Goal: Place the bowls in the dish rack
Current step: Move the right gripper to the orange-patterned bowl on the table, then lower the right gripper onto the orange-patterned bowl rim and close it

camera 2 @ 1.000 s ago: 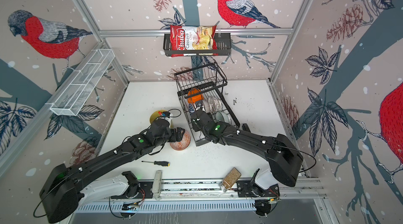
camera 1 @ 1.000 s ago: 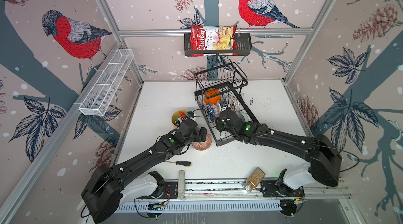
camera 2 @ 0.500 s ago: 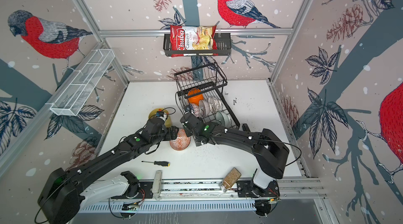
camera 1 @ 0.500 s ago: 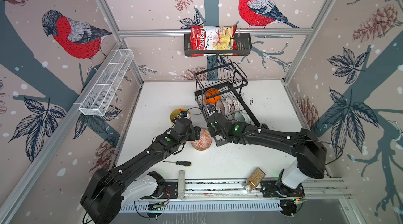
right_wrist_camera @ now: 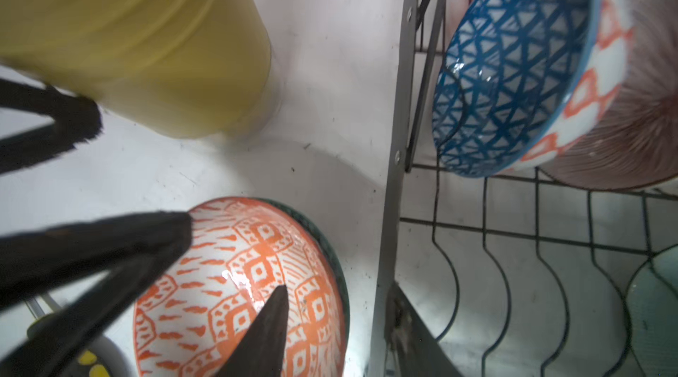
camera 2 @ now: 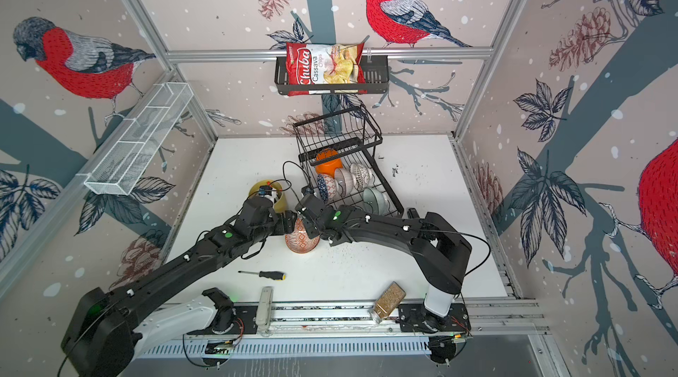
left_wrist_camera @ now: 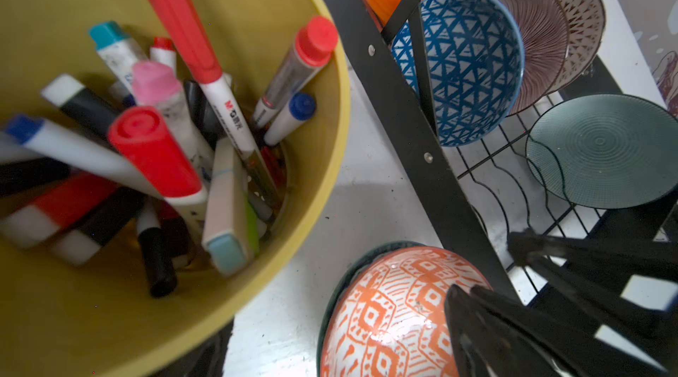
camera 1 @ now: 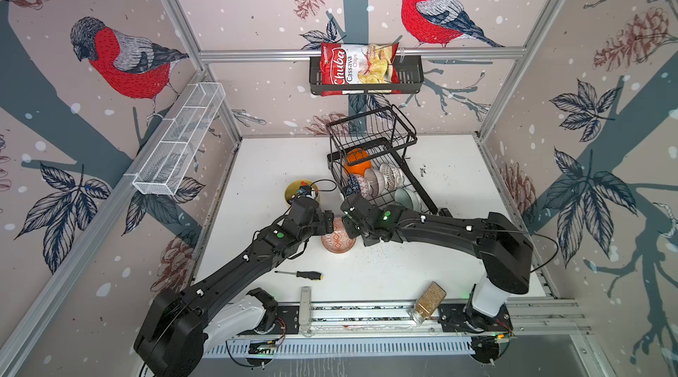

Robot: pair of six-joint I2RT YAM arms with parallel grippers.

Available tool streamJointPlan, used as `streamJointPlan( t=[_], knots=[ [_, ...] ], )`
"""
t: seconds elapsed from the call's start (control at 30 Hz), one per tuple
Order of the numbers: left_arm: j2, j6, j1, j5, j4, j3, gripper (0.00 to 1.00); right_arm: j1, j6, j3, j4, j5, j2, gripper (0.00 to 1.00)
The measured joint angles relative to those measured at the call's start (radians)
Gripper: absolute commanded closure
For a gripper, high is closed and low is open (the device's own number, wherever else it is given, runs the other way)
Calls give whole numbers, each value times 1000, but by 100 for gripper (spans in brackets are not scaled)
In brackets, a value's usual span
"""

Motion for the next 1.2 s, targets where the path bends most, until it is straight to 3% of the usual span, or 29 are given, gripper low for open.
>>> streamJointPlan(
  t=[0.7, 1.2],
  knots=[
    [-39, 7, 1, 11, 10, -10, 11, 0, 19, 18, -26, -8, 41, 62],
    [-69, 7, 2, 11, 15, -31, 11, 0, 19, 47, -31, -5, 103, 75]
  ],
)
